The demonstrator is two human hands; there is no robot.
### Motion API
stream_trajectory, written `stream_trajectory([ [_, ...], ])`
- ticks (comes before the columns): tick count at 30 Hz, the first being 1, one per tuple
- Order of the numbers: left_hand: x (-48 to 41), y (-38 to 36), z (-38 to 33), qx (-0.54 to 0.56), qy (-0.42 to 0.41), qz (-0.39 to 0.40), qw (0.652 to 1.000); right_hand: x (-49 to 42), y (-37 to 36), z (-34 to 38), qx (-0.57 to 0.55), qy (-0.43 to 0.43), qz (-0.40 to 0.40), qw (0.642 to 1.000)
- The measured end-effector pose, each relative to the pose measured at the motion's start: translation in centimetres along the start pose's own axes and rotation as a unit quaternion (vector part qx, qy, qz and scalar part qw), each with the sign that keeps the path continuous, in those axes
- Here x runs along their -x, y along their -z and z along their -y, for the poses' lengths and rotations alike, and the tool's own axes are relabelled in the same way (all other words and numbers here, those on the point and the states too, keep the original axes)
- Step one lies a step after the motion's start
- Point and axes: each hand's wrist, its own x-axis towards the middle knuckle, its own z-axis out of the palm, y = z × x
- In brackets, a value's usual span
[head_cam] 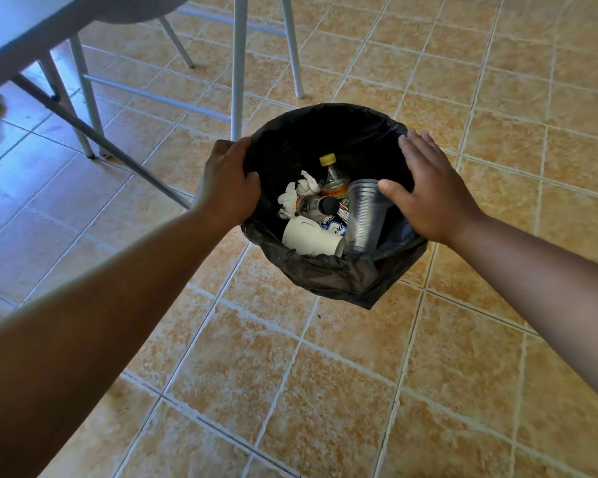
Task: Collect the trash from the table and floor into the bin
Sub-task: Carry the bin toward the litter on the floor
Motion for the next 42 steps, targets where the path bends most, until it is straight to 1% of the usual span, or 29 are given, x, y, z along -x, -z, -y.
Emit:
stream_trajectory([
  [4, -0.4, 0.1, -0.2, 0.033, 0.057, -0.021, 0.998, 0.0, 0.5, 0.0, -0.056, -0.043, -0.076, 0.995],
  [7, -0.6, 0.0, 0.2, 0.037, 0.064, -0.025, 0.997, -0.4, 1.1, -0.4, -0.048, -0.073, -0.106, 0.990],
  [10, -0.8, -0.3, 0.5, 0.041, 0.070, -0.033, 0.996, -0.7, 1.1, -0.9, -0.046, -0.098, -0.103, 0.989],
  [15, 0.3, -0.1, -0.8, 0.047, 0.092, -0.009, 0.995, -0.3, 1.5, -1.0, -0.057, -0.127, -0.073, 0.988],
  [18, 1.9, 1.9, -3.1, 0.028, 0.105, 0.006, 0.994, 1.1, 3.2, 0.0, -0.052, -0.155, -0.056, 0.985],
  [21, 3.7, 5.8, -5.8, 0.026, 0.123, 0.012, 0.992, 2.6, 6.6, 2.4, -0.061, -0.166, -0.046, 0.983],
  [23, 4.7, 9.1, -7.9, 0.023, 0.145, 0.023, 0.989, 3.4, 9.9, 4.4, -0.063, -0.176, -0.046, 0.981],
  [25, 5.5, 12.8, -10.7, 0.018, 0.166, 0.052, 0.985, 4.6, 14.1, 6.6, -0.062, -0.184, -0.041, 0.980],
  [27, 6.3, 17.0, -14.0, 0.019, 0.166, 0.073, 0.983, 5.6, 19.1, 8.9, -0.069, -0.190, -0.034, 0.979],
  [31, 7.7, 26.3, -21.7, 0.026, 0.166, 0.085, 0.982, 7.5, 30.5, 13.7, -0.073, -0.201, -0.036, 0.976],
  [37, 10.2, 39.2, -33.7, 0.017, 0.131, 0.096, 0.987, 11.1, 47.4, 19.9, -0.079, -0.212, -0.047, 0.973],
  [42, 12.1, 46.4, -40.9, 0.025, 0.100, 0.103, 0.989, 14.5, 57.7, 22.6, -0.071, -0.195, -0.056, 0.977],
])
